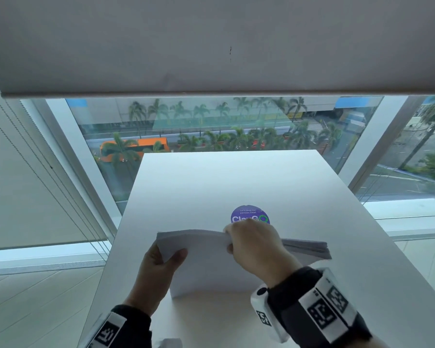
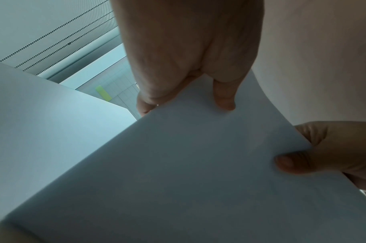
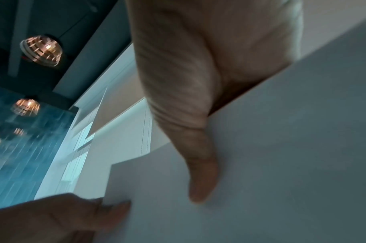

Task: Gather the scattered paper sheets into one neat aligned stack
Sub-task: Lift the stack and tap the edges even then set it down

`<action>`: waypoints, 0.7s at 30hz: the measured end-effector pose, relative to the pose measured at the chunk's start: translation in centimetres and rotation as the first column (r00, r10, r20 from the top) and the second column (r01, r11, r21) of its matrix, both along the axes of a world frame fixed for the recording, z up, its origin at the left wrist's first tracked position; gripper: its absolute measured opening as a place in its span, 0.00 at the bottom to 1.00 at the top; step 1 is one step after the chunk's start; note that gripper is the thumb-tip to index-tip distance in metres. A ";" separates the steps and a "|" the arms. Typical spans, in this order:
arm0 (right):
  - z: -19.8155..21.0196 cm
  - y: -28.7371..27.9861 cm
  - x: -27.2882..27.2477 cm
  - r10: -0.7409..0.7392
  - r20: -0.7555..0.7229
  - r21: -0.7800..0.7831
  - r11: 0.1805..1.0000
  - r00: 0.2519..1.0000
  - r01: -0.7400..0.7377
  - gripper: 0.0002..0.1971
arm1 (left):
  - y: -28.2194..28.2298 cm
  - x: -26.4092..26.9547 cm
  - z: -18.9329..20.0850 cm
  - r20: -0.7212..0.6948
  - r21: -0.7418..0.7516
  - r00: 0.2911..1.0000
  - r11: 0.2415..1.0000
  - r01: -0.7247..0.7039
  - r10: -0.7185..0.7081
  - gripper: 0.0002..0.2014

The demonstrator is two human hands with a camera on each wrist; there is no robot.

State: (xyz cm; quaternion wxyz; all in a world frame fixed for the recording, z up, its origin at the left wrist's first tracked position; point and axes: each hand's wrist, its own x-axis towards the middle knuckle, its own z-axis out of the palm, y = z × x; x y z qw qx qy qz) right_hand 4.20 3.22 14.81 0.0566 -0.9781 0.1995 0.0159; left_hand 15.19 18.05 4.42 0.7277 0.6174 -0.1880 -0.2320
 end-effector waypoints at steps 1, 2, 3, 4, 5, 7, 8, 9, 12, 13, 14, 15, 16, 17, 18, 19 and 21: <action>0.0 0.1 -0.1 0.001 0.006 -0.001 1.000 1.000 -0.001 0.11 | 0.0 0.0 0.0 0.006 -0.005 1.000 1.000 0.004 -0.004 0.11; 0.0 0.0 -0.2 0.004 0.022 0.004 1.000 1.000 -0.004 0.11 | 0.0 0.0 0.0 0.017 -0.011 1.000 1.000 0.004 -0.004 0.09; 0.2 0.0 -0.4 -0.002 0.039 0.025 1.000 0.999 0.001 0.11 | 0.1 0.1 0.1 0.033 -0.010 0.999 1.000 -0.001 0.002 0.07; 0.4 -0.2 -0.7 -0.011 0.064 0.041 0.999 0.998 0.008 0.09 | 0.4 0.4 0.0 0.061 -0.006 0.998 1.000 -0.022 0.022 0.08; 0.8 -0.4 -1.0 -0.027 0.089 0.058 0.998 0.996 0.022 0.08 | 0.6 0.7 -0.1 0.096 0.005 0.994 0.999 -0.049 0.048 0.13; 1.7 -1.0 -1.8 -0.073 0.166 0.119 0.991 0.983 0.054 0.06 | 1.3 1.5 -0.2 0.129 0.032 0.985 0.992 -0.120 0.115 0.18; 2.1 -1.5 -2.1 -0.114 0.206 0.168 0.983 0.972 0.080 0.06 | 1.6 1.8 -0.1 0.135 0.036 0.979 0.987 -0.156 0.150 0.19; 2.5 -2.1 -2.5 -0.165 0.236 0.238 0.965 0.958 0.107 0.05 | 1.8 2.2 0.1 0.141 0.039 0.975 0.983 -0.178 0.171 0.19; 2.4 -4.1 -3.4 -0.348 0.329 0.520 0.843 0.878 0.139 0.03 | 1.8 3.0 1.0 0.076 -0.067 0.985 0.986 -0.153 0.158 0.22; 2.0 -4.6 -3.6 -0.407 0.357 0.605 0.787 0.840 0.124 0.05 | 1.8 3.2 1.2 0.028 -0.131 0.991 0.984 -0.124 0.129 0.26; 1.4 -5.1 -3.8 -0.461 0.381 0.676 0.730 0.802 0.098 0.09 | 1.6 3.3 1.3 -0.007 -0.167 0.996 0.982 -0.092 0.093 0.30; 0.9 -5.2 -3.9 -0.514 0.387 0.747 0.662 0.766 0.066 0.10 | 1.3 3.1 1.7 -0.005 -0.168 0.999 0.985 -0.049 0.049 0.30; 0.2 -5.3 -4.1 -0.555 0.389 0.807 0.590 0.735 0.018 0.11 | 0.8 2.8 2.1 0.016 -0.155 1.000 0.988 -0.001 0.004 0.25; -0.4 -5.1 -4.1 -0.595 0.387 0.857 0.515 0.705 -0.036 0.12 | 0.3 2.3 2.5 0.037 -0.147 0.999 0.988 0.041 -0.036 0.20; -1.2 -4.9 -4.2 -0.619 0.384 0.887 0.452 0.685 -0.088 0.11 | -0.2 1.8 3.0 0.053 -0.141 0.997 0.988 0.057 -0.050 0.17; -1.8 -4.6 -4.3 -0.639 0.377 0.910 0.392 0.671 -0.137 0.10 | -0.7 1.5 3.4 0.060 -0.138 0.997 0.989 0.051 -0.043 0.16; -3.2 -4.2 -4.4 -0.674 0.383 0.922 0.320 0.632 -0.217 0.08 | -1.2 1.3 3.8 0.102 -0.106 0.994 0.993 0.049 -0.038 0.13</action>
